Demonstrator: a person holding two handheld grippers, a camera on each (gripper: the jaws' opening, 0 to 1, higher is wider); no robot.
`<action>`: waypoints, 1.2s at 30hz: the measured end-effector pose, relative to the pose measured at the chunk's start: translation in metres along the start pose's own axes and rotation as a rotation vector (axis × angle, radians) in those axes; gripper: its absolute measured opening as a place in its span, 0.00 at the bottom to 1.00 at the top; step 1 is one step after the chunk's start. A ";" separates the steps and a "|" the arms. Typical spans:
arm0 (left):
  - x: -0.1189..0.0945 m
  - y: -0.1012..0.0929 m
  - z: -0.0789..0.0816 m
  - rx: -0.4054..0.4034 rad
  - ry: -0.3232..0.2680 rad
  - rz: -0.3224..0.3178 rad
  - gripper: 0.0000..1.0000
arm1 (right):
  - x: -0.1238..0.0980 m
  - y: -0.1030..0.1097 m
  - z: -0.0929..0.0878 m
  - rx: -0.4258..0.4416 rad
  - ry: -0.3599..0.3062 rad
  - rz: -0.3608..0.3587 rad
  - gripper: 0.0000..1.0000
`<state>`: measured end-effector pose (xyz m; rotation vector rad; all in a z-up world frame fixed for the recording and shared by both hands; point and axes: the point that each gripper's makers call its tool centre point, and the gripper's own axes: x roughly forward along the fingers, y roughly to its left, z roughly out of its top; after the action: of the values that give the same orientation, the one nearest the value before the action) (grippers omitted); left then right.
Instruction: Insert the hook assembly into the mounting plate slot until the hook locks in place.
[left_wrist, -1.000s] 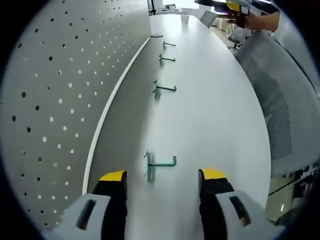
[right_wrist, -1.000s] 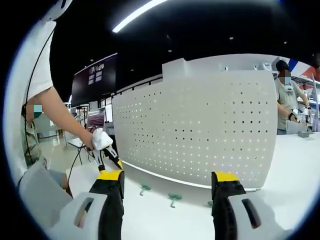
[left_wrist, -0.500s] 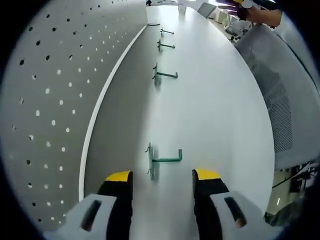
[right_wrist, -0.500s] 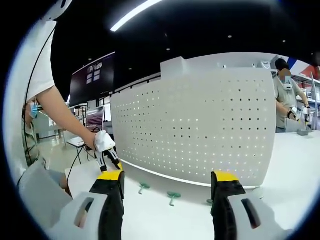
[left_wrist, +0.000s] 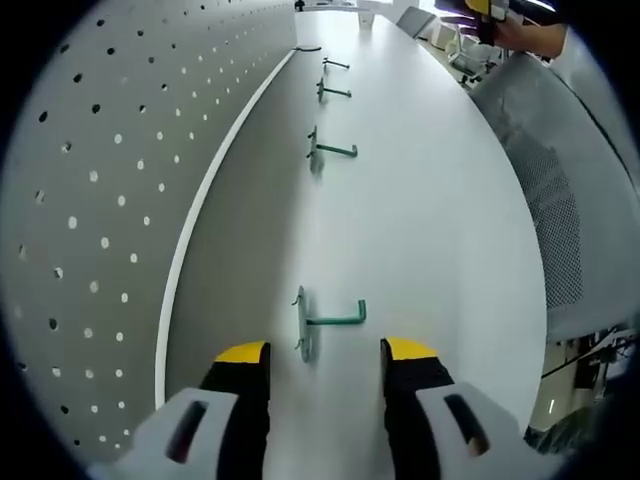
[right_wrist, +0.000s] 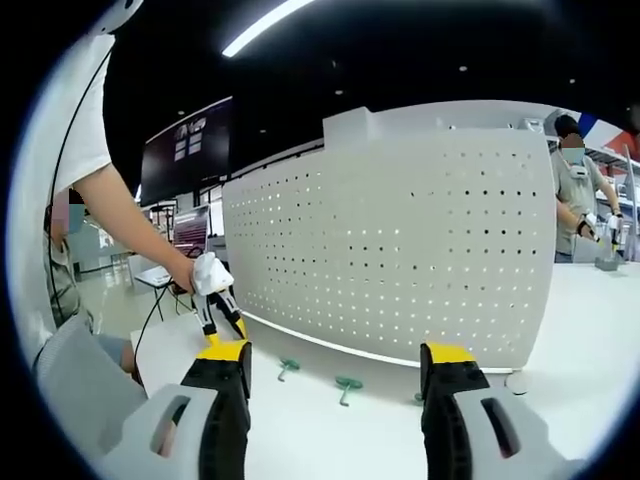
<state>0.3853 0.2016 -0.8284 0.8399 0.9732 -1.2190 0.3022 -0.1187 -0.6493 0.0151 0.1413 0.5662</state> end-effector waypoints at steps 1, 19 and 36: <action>0.000 0.001 0.000 -0.003 -0.002 0.002 0.44 | 0.000 0.000 0.000 -0.001 0.001 0.001 0.66; 0.003 0.009 0.002 -0.020 0.003 0.054 0.11 | -0.001 0.000 -0.003 -0.005 0.015 0.000 0.63; 0.003 0.011 0.001 0.010 0.041 0.089 0.04 | -0.001 0.002 -0.003 -0.001 0.013 0.006 0.61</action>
<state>0.3968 0.2009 -0.8308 0.9097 0.9529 -1.1350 0.3001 -0.1176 -0.6521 0.0107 0.1534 0.5720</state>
